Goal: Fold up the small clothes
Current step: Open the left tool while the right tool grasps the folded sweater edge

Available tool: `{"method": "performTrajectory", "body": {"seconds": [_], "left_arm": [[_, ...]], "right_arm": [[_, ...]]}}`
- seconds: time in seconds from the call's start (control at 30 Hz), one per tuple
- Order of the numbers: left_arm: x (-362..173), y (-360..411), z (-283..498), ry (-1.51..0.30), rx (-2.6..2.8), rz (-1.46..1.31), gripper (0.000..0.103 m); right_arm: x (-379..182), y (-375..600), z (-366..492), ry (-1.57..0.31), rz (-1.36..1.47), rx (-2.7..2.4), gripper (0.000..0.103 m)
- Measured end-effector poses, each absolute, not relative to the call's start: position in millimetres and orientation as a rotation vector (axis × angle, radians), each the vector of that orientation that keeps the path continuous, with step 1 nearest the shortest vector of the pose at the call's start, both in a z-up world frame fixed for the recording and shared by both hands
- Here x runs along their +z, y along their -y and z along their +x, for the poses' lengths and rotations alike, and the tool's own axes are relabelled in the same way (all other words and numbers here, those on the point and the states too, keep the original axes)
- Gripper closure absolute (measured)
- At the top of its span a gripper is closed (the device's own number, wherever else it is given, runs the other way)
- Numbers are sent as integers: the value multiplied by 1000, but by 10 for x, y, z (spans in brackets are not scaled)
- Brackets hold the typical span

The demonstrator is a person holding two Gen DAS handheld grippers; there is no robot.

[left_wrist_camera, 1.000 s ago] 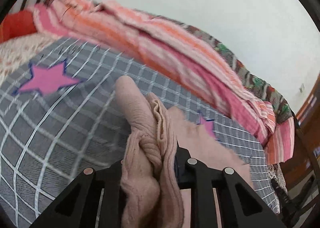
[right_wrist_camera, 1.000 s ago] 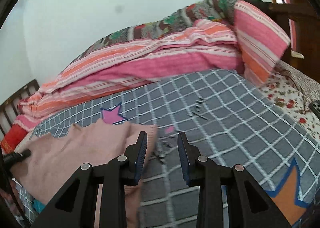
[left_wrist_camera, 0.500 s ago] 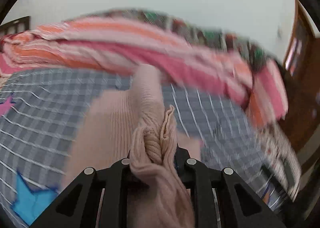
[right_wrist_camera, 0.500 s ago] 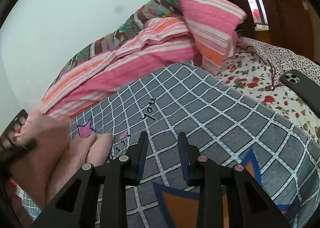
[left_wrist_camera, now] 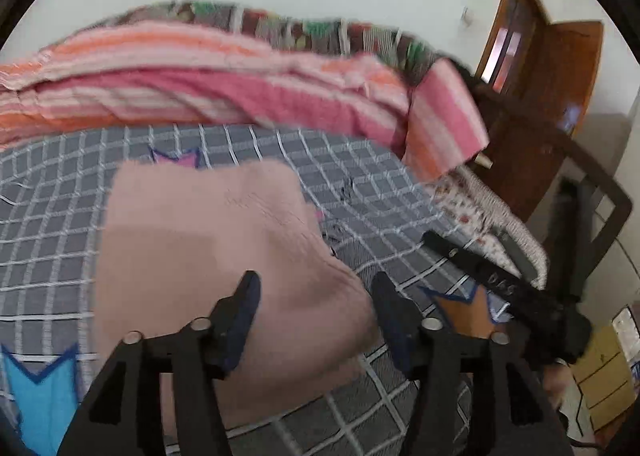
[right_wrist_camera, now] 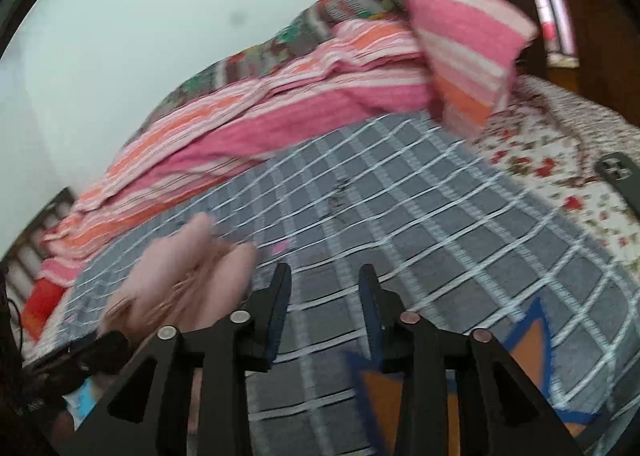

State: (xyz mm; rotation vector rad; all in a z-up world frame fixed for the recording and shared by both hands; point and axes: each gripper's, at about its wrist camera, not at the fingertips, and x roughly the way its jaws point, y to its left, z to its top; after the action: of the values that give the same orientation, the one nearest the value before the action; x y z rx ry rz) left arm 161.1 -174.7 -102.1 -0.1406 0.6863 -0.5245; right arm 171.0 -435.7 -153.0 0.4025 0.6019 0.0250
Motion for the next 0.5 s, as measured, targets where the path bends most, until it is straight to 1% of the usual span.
{"method": "performTrajectory", "body": {"seconds": [0.03, 0.07, 0.13, 0.33, 0.37, 0.5], "left_arm": [[-982, 1669, 1587, -669, -521, -143, 42], [-943, 1561, 1537, -649, -511, -141, 42], [-895, 1346, 1489, -616, -465, -126, 41], [-1040, 718, 1698, -596, -308, -101, 40], [-1081, 640, 1766, -595, -292, -107, 40], [-1305, 277, 2057, -604, -274, -227, 40]], "right_arm": [[-1514, 4313, 1690, -597, 409, 54, 63], [-1494, 4262, 1673, -593, 410, 80, 57], [-1452, 4166, 1647, -581, 414, 114, 52], [-1263, 3780, 1787, -616, 522, 277, 43], [-1245, 3694, 1835, -625, 526, 297, 40], [-1349, 3325, 2087, -699, 483, 266, 38]]}}
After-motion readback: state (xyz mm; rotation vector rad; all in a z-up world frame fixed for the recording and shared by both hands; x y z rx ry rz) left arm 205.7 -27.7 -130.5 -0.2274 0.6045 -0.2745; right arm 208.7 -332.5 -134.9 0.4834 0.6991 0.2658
